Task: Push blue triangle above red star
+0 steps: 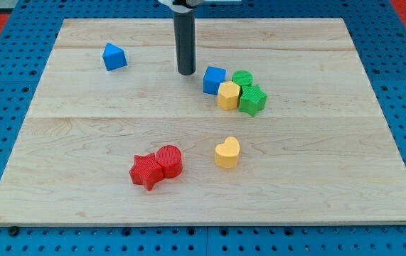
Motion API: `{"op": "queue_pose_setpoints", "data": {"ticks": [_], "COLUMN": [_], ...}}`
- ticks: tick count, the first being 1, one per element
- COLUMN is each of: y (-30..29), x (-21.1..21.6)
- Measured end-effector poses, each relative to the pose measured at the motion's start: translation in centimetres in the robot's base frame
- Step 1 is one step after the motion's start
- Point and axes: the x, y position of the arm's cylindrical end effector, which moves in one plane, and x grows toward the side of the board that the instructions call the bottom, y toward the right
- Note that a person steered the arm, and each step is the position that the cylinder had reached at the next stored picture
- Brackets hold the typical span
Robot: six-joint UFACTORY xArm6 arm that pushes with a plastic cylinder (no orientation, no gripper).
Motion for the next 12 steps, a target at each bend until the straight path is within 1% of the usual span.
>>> {"op": "queue_pose_setpoints", "data": {"ticks": [1, 3, 4, 6, 10, 11, 12], "y": [-2.3, -9.4, -12.4, -15.8, -14.3, -13.8, -13.8], "x": [-2.7, -7.5, -8.3, -6.5, -2.0, -1.4, -2.6]}}
